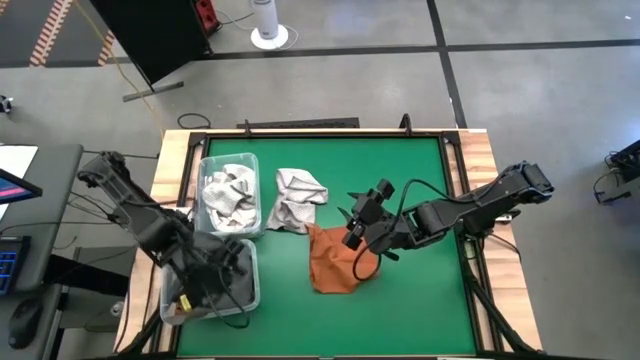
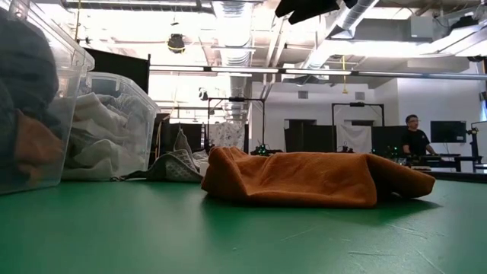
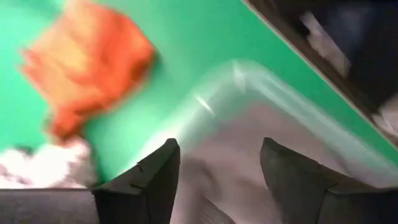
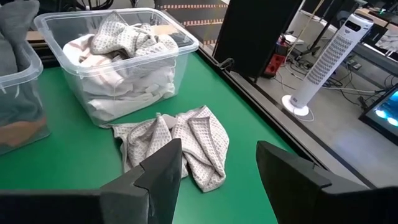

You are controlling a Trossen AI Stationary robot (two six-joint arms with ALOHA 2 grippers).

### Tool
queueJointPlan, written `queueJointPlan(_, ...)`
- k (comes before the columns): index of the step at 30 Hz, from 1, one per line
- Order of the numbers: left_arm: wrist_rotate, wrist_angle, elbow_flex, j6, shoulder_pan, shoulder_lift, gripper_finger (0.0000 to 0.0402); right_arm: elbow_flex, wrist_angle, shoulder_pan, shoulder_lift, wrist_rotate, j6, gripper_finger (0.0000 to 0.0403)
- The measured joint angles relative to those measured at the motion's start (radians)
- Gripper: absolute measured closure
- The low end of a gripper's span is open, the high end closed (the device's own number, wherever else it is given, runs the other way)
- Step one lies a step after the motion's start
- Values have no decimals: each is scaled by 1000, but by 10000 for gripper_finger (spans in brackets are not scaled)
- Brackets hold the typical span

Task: Sort towels by color in basket
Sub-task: Put the white towel into the top transparent bin

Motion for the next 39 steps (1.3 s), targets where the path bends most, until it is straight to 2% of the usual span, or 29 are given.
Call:
queueJointPlan(4, -223, 41, 37, -43, 32, -2, 190, 0, -20, -3, 0, -11, -1, 168)
queueJointPlan(6, -283, 41, 20, -107, 94, 11, 190, 0, -46, -8, 0, -15, 0, 168)
queueJointPlan(11, -258, 49, -17, -146, 277, 114, 190, 0, -102, -10, 0, -14, 0, 168)
queueJointPlan(15, -257, 55, -17, -109, 412, 202, 190, -4, -256, -7, 0, 19, 23, 168)
queueJointPlan(17, -247, 61, -17, -95, 481, 248, 190, -49, -284, -8, -3, 44, 58, 168)
queueJointPlan(21, -150, 94, -17, 3, 602, 333, 190, -165, -261, -35, -6, 78, 81, 168)
queueJointPlan(29, -140, 114, 14, 228, 716, 508, 190, -199, -205, -95, -10, 15, 96, 168)
queueJointPlan(39, -145, 121, 83, 372, 771, 710, 190, -201, -230, -93, -12, 18, 78, 168)
